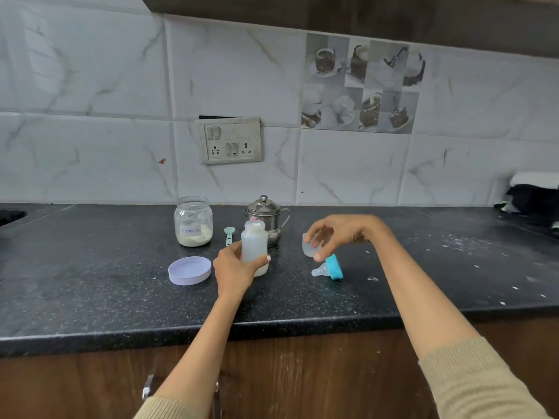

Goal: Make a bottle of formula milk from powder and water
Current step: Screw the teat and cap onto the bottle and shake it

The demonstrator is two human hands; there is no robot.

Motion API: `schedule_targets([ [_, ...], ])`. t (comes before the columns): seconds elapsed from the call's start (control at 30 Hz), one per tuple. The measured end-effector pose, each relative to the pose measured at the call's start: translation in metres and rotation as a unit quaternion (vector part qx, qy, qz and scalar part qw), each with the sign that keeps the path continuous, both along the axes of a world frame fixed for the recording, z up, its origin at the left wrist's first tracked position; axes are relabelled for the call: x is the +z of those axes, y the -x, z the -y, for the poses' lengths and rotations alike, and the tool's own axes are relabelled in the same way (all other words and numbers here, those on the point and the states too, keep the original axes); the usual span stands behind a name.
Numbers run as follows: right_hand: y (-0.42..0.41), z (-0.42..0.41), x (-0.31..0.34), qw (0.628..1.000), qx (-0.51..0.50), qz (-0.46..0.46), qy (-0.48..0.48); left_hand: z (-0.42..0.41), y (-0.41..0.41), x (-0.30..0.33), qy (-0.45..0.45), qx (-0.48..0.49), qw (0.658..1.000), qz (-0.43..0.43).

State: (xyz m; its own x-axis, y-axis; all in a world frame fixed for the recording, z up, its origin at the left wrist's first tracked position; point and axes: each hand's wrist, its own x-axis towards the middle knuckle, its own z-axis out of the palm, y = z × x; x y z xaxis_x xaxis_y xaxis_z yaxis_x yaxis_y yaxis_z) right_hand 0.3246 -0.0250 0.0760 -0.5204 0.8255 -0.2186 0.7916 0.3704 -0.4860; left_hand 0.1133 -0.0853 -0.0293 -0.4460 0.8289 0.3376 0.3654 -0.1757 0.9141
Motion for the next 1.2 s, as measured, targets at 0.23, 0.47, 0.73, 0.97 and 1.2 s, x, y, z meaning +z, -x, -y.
schedule_targets([
  [0.23, 0.021, 0.006, -0.013, 0.954, -0.009, 0.297, -0.033, -0.001, 0.0, -0.002, 0.001, 0.003, 1.0, -0.002],
  [0.47, 0.032, 0.007, -0.014, 0.925, -0.029, 0.367, -0.095, -0.003, 0.001, -0.004, -0.006, 0.003, 1.0, -0.002],
  [0.73, 0.073, -0.001, 0.027, 0.978, 0.022, -0.193, -0.081, -0.007, 0.003, -0.006, -0.003, 0.009, 1.0, 0.001],
  [0.97, 0.108, -0.007, 0.018, 0.96, -0.004, -0.264, -0.089, -0.008, 0.002, -0.006, -0.005, 0.008, 1.0, -0.004],
  [1.2, 0.111, -0.01, 0.022, 0.984, 0.045, -0.139, -0.106, -0.009, 0.003, -0.006, -0.004, 0.01, 1.0, -0.006],
])
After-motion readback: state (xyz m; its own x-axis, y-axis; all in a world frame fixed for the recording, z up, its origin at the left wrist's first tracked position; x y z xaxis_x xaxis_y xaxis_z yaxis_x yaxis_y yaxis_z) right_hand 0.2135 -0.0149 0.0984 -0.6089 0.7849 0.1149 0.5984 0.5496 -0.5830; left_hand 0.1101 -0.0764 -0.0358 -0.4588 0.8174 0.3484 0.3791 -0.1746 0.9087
